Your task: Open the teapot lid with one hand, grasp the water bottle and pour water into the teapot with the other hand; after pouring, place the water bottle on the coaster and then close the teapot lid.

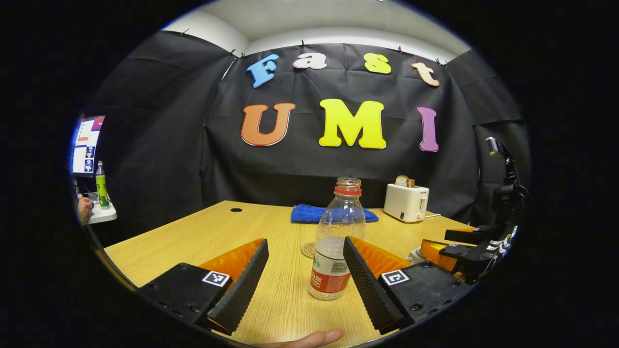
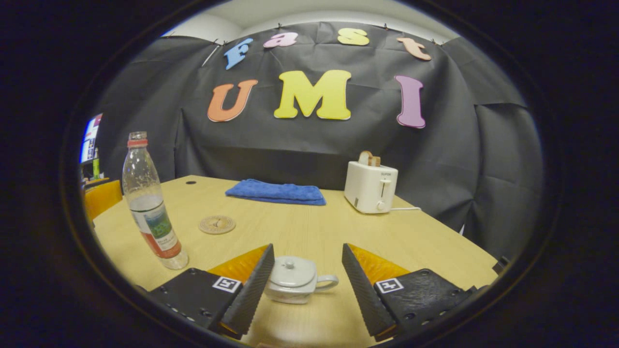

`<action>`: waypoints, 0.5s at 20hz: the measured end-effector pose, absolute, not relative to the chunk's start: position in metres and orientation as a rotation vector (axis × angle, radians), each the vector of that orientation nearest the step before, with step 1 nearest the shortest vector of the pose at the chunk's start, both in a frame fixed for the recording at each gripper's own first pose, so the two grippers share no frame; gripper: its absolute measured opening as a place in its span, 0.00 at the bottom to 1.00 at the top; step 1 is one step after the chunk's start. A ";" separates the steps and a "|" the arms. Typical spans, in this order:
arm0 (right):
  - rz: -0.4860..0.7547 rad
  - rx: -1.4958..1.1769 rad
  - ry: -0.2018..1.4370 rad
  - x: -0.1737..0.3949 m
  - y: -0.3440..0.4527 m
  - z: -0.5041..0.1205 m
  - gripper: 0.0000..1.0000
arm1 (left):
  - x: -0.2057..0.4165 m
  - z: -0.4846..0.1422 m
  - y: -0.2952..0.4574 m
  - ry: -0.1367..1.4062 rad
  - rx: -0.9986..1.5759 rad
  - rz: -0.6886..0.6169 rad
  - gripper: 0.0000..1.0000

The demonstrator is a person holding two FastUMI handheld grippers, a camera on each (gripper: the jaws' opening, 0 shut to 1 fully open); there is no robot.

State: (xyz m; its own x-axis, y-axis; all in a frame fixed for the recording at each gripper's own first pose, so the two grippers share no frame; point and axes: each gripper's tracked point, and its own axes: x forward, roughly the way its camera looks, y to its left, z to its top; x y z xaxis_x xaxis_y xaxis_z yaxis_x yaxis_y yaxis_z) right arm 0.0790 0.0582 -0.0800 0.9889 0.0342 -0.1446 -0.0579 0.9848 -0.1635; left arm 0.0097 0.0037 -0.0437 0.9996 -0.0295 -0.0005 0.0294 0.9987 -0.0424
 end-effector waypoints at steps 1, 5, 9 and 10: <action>0.048 -0.167 0.137 0.080 0.060 -0.079 0.81 | 0.009 -0.045 0.002 0.008 -0.042 -0.033 0.98; 0.057 -0.187 0.137 0.086 0.067 -0.082 0.56 | 0.009 -0.047 0.000 0.004 -0.032 -0.041 0.98; 0.079 -0.188 0.135 0.086 0.072 -0.084 0.27 | 0.008 -0.046 -0.003 -0.007 -0.018 -0.055 0.98; 0.079 -0.186 0.136 0.086 0.071 -0.085 0.25 | 0.008 -0.046 -0.004 -0.008 -0.016 -0.058 0.98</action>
